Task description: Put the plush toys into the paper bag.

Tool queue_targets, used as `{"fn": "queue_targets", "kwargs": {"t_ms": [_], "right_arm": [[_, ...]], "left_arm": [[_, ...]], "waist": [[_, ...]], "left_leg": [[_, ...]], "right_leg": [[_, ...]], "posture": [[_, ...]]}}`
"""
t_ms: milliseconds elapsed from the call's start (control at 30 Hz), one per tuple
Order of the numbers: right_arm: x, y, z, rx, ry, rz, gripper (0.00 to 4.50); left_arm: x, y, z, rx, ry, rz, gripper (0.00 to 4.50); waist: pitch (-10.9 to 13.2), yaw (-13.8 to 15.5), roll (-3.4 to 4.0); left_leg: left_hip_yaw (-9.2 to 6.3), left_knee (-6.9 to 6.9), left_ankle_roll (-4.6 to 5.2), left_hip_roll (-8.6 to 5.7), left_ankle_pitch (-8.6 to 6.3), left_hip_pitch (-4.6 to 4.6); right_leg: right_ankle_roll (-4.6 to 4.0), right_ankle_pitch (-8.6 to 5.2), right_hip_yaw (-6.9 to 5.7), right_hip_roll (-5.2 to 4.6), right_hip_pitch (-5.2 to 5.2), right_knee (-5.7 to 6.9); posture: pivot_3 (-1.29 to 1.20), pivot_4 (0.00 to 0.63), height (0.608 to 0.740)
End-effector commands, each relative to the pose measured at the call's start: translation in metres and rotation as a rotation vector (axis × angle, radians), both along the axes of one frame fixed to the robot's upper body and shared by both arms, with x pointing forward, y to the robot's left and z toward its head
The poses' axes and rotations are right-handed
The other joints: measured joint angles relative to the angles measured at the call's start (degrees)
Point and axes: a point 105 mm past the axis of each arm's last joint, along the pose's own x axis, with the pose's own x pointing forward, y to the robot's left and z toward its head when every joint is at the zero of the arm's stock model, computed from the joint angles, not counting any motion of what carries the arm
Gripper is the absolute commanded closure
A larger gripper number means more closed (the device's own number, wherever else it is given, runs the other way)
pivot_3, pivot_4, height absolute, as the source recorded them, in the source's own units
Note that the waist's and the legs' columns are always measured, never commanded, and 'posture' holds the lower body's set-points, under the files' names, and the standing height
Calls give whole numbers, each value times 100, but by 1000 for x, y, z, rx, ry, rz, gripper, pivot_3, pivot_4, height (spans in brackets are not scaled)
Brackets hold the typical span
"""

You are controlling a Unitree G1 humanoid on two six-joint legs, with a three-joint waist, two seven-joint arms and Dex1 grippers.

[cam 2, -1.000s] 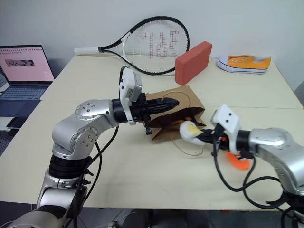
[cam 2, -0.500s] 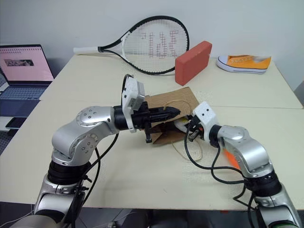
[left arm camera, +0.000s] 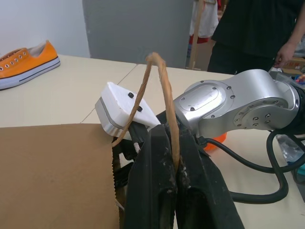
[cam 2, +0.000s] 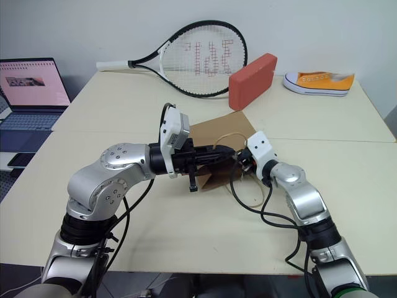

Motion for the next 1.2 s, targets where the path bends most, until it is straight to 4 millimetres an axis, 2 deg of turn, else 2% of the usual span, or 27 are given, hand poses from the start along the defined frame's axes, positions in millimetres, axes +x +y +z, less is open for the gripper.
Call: {"fn": "queue_targets", "kwargs": {"t_ms": [33,167,233,400,567,700,800,933,1033,1200], "right_arm": [[-1,-2,10,15,-61,-3,1948],[-4,-2,12,4,-69,16,553],[-7,-3,15,2,-74,33,17],[-19,-9,26,30,-58,90,17],[-37,-32,45,13,-32,130,17],[-64,-56,55,-41,53,186,17],[-88,-81,49,-126,146,205,17],[-100,-133,39,-179,234,42,17],[-111,-153,28,-206,300,-3,17],[-115,-176,10,-190,373,-97,17]], "left_arm": [[-2,-1,11,-36,-20,-1,4500],[5,0,12,-51,0,34,4500],[11,0,14,-61,7,65,4500],[25,0,15,-78,22,131,4500],[33,-1,14,-86,26,169,4500],[37,-2,14,-95,31,188,4500],[35,-4,12,-95,38,176,4500],[30,-6,8,-91,49,150,4500],[28,-7,6,-88,51,137,4500],[26,-9,5,-87,52,125,4500]], "waist": [[0,0,0],[0,-1,0],[0,-1,0],[0,3,0],[0,7,0],[0,16,-1],[0,34,0],[0,39,0],[-1,12,0],[-1,-1,1]], "left_leg": [[0,0,0,0,0,0],[1,1,0,0,0,1],[0,1,0,0,0,1],[0,1,0,0,0,0],[-3,1,0,-2,0,-1],[-4,2,0,-2,0,-1],[-5,0,1,-3,0,-3],[-1,4,1,-3,-1,-5],[7,13,1,-1,-1,1],[11,17,1,1,0,13]], "right_leg": [[0,0,0,0,0,0],[0,0,0,0,0,1],[0,0,0,0,0,2],[0,0,0,0,1,0],[0,0,-1,0,1,1],[1,0,-1,0,3,-1],[0,-1,-4,0,4,-2],[0,-1,-2,-1,6,-5],[3,0,4,-1,11,-3],[-1,-2,8,0,21,-2]], "posture": [[0,150,740],[0,150,740],[0,150,740],[0,150,740],[0,150,740],[0,150,740],[0,150,740],[0,150,740],[0,150,740],[0,150,740]]}}
